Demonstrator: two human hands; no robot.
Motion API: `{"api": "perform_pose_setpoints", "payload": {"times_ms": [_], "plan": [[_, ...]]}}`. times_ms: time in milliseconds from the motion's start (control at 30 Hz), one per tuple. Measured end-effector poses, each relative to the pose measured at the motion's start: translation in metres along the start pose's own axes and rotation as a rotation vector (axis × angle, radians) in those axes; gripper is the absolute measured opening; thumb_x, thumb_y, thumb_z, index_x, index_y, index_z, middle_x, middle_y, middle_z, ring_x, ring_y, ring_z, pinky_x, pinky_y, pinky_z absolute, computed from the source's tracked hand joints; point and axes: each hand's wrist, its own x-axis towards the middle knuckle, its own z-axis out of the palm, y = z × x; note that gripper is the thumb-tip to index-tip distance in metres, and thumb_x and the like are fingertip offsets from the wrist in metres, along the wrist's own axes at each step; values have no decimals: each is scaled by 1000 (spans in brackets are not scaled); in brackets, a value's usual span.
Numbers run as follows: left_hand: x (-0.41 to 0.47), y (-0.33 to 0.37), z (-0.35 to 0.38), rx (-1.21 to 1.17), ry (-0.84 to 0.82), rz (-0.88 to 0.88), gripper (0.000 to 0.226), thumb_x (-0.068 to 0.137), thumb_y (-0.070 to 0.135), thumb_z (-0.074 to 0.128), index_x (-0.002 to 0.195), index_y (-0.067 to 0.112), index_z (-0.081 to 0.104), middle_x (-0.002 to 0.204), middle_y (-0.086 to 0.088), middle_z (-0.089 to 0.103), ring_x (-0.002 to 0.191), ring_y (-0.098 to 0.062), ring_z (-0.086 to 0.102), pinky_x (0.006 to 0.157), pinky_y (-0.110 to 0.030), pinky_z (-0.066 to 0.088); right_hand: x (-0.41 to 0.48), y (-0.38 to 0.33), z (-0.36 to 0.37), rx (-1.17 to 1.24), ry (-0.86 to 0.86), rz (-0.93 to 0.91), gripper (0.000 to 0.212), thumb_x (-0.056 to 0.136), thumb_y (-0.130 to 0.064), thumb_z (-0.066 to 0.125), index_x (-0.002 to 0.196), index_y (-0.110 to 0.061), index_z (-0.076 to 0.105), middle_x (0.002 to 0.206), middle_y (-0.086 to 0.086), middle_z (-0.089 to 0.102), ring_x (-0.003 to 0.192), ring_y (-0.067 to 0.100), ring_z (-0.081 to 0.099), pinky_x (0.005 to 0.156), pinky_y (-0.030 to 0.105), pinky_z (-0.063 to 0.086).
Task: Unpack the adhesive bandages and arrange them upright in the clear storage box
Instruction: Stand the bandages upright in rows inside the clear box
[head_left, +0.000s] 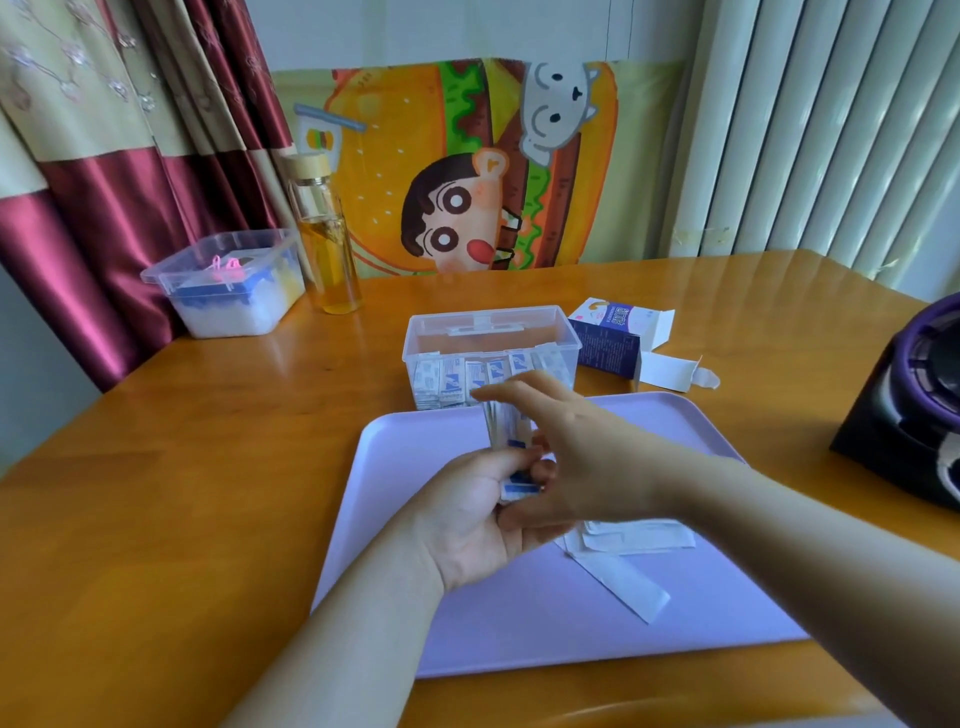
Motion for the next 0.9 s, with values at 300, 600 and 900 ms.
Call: {"api": "perform_pose_setpoints", "payload": {"times_ms": [300,600,900], "plan": [[7,52,-23,394,-42,-20,23,82,30,57,93,12,65,55,6,28,45,-4,29,41,-14,24,48,10,-47,342,52,119,29,89,-9,61,117,-16,60,95,0,70,74,11,62,74,24,53],[43,92,-30,848,254,457,18,98,27,44,101,13,56,71,4,52,52,-4,49,53,-19,45,101,19,-66,433,251,151,7,87,-3,63,87,-10,64,82,13,71,73,21,70,70,29,60],[84,135,-45,960,202,482,18,100,21,42,92,9,53,68,0,51,56,-11,47,58,-25,46,146,42,-63,1032,177,296,15,85,3,61,99,-1,64,86,12,70,77,17,68,72,23,58]]}}
